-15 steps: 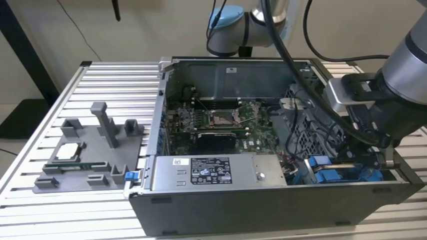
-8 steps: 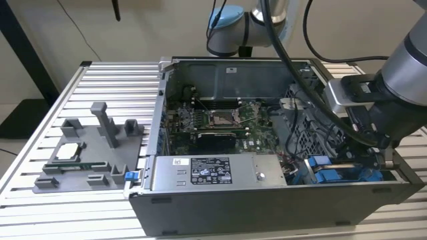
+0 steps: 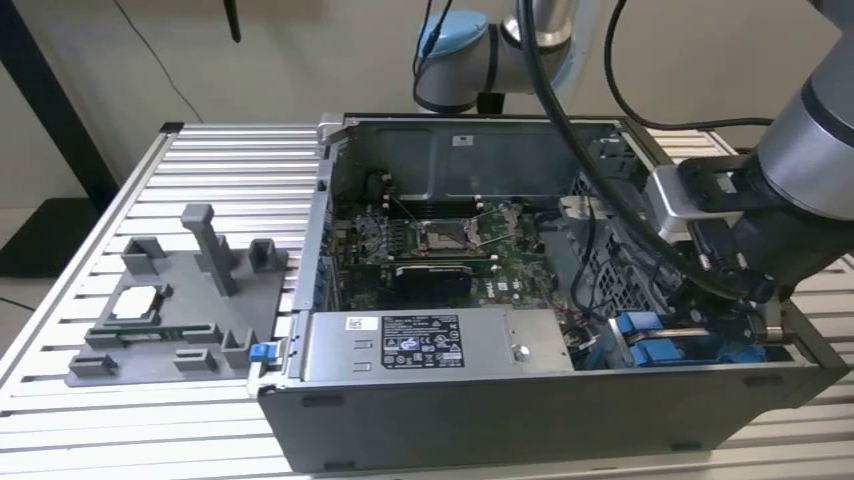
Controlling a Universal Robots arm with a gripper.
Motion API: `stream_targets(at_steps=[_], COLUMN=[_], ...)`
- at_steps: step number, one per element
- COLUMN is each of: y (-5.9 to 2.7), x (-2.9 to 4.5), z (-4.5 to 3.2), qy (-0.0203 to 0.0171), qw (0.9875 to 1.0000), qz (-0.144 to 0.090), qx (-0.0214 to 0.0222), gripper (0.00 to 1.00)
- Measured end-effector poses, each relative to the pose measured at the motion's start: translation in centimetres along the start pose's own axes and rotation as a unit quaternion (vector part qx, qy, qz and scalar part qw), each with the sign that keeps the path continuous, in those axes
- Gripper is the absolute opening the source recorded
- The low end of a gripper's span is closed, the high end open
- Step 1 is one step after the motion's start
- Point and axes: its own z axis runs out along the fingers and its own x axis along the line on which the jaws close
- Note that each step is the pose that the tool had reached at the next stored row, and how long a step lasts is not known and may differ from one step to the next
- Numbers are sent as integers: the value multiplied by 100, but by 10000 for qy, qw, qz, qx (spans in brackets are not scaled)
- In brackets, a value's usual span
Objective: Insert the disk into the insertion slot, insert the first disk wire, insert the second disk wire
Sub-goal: 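Insert the second disk wire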
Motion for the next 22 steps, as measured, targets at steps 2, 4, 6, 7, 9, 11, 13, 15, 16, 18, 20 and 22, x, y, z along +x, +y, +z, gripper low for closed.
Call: stream_targets(at_steps=[2,4,6,7,9,11,13,15,16,18,20,22], y=[-8,-16,-23,-27,-35,-42,-50,-57,-59,-60,-60,-60], x=[-20,-38,-55,-65,-83,-101,-119,-136,-139,-142,-142,-143], z=[-94,-186,-270,-316,-405,-492,-581,-661,-680,-694,-695,-699], qy=[6,8,6,8,7,6,8,8,7,6,6,7], qw=[10000,10000,10000,10000,10000,10000,10000,10000,10000,10000,10000,10000], qz=[-1,-1,-1,-1,-1,-1,-1,-1,-1,-1,-1,-1], qx=[0,0,0,0,0,0,0,0,0,0,0,0], gripper=[100,100,100,100,100,100,100,100,100,100,100,100])
